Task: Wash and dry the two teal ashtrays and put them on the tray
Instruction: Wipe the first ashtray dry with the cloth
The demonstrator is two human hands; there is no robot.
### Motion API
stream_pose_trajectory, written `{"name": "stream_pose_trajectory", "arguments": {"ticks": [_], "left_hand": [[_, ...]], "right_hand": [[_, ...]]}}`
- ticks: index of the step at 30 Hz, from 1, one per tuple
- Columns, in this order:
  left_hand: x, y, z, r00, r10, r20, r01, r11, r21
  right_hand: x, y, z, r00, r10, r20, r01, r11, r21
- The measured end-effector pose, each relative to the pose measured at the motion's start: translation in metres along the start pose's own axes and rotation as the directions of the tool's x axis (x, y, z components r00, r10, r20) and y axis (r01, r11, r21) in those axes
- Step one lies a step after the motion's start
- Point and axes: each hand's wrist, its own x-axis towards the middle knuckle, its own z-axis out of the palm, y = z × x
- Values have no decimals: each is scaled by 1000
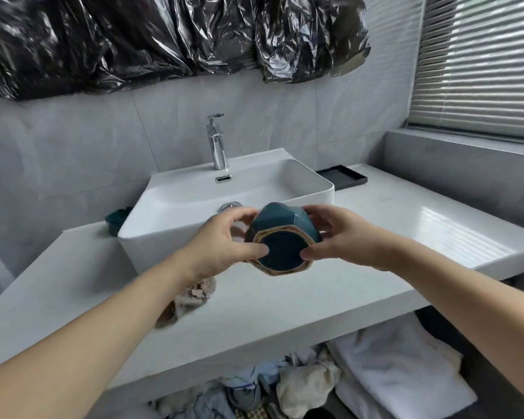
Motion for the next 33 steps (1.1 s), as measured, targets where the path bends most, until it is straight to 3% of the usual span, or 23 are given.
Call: {"name": "stream_pose_trajectory", "arguments": {"ticks": [2,7,11,14,17,21,26,29,31,33], "left_hand": [[13,14,-9,995,95,-43,-88,986,142],[85,30,-37,973,228,19,-229,966,120],[162,22,-56,967,240,90,-251,955,156],[204,23,-73,963,237,124,-265,914,308],[233,42,-96,944,269,190,-324,862,390],[269,84,-120,831,414,372,-557,639,531],[319,111,-122,640,602,477,-743,330,582],[354,114,-105,549,626,554,-783,154,603],[382,111,-87,515,606,607,-793,68,605],[414,104,-67,542,535,648,-781,35,624]], "right_hand": [[9,-10,-18,999,-51,-12,50,995,-81],[69,-17,-67,979,-196,-54,188,973,-136],[135,-8,-103,983,-181,22,182,978,-101],[175,-12,-126,982,-145,125,157,983,-92],[200,-38,-156,984,-90,152,120,973,-196],[219,-85,-200,973,-35,227,150,845,-514],[241,-98,-255,902,-270,338,433,568,-700],[257,-72,-289,831,-360,425,545,374,-750],[273,-44,-312,805,-364,469,573,272,-773],[292,-12,-333,795,-360,488,581,223,-782]]}}
